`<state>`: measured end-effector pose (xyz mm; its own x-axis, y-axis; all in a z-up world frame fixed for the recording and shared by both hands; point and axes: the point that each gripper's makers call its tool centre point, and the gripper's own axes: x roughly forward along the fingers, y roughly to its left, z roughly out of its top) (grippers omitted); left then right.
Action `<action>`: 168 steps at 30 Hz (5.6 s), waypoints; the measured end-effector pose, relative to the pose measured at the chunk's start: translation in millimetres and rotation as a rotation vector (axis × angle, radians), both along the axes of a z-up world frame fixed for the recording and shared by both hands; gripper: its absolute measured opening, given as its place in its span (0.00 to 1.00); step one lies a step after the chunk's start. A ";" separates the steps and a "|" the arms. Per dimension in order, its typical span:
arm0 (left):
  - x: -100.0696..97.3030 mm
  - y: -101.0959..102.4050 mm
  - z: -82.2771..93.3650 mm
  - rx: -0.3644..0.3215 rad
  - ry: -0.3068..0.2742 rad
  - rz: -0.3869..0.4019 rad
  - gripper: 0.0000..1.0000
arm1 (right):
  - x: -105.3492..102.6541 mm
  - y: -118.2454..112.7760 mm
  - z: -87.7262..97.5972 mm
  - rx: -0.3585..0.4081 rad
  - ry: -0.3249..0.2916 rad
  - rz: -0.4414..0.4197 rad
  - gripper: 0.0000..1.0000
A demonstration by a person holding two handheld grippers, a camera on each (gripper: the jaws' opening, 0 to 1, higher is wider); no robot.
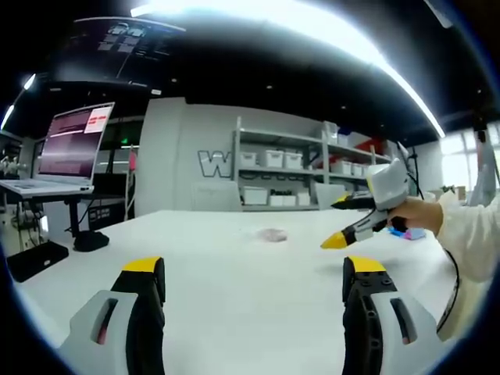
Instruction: Open the resealable bag by pulling the two sides of the seal apart until the entire bag opening is separated and visibly accessible.
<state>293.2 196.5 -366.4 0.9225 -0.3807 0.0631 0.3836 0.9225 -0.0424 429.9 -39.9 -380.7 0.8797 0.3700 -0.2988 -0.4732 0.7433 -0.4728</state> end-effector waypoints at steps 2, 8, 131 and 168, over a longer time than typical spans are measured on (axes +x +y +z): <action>0.1 -0.2 0.1 0.000 0.000 -0.001 0.93 | 2.4 -0.5 -1.6 0.026 0.010 -0.007 0.89; -0.1 -1.9 0.1 0.002 0.000 -0.006 0.93 | 8.3 4.8 -3.2 0.103 0.030 -0.013 0.89; 1.0 13.8 -7.2 -0.063 0.007 -0.007 0.91 | 85.5 61.6 -12.4 -0.231 -0.042 0.051 0.70; 2.8 13.0 -9.7 -0.076 0.012 -0.024 0.91 | 110.1 72.2 -24.4 -0.197 -0.025 0.005 0.56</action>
